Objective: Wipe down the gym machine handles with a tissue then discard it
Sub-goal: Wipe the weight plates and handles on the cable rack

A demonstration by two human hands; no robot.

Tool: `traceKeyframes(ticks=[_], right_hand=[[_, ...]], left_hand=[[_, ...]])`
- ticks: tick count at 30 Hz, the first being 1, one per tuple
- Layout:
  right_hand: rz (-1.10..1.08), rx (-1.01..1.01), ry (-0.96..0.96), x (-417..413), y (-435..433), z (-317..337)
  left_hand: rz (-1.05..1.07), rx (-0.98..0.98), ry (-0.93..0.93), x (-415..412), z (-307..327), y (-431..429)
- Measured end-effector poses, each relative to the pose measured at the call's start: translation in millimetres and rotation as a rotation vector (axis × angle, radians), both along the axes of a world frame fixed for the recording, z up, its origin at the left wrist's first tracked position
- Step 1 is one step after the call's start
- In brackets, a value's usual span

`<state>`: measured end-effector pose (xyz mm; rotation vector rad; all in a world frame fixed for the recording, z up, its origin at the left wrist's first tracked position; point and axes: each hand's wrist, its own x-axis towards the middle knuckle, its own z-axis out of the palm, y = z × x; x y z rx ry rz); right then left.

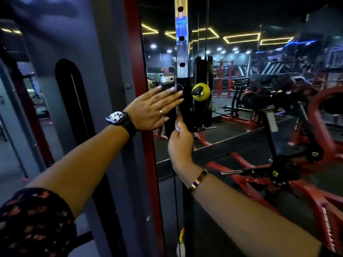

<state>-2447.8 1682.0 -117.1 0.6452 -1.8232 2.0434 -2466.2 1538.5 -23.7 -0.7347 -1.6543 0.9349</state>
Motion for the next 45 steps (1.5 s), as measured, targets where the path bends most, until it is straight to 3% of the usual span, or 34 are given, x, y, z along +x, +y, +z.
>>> traceKeyframes(ticks=[6,9,13,19,23,24,28,33,37,40,45], right_hand=[[-0.028,0.178,0.287,-33,15,-55],[-0.072,0.38,0.486,-72,23,-67],[-0.111,0.523,0.573,-107,27,-67],[-0.028,0.212,0.499,-73,14,-77],[0.115,0.026,0.265,-55,6,-54],[0.122,0.025,0.284,-54,6,-56],[0.076,0.239,0.635,-83,17,-78],[-0.079,0.475,0.899,-148,30,-73],[-0.037,0.47,0.773,-153,29,-71],[0.072,0.348,0.602,-122,27,-82],[0.311,0.123,0.475,-61,29,-63]], left_hand=[[0.006,-0.148,-0.015,-7,-13,4],[0.007,-0.156,-0.022,-11,-13,3],[0.014,-0.155,-0.01,-12,-12,1],[0.035,-0.175,0.012,-12,-12,2],[0.051,-0.156,-0.015,-11,-15,2],[0.068,-0.153,-0.025,-10,-17,2],[0.158,-0.131,0.006,-3,-17,6],[0.317,-0.135,-0.007,9,-16,12],[0.389,-0.087,-0.014,17,-20,19],[0.471,-0.073,-0.024,23,-22,23],[0.541,-0.164,-0.083,32,-11,30]])
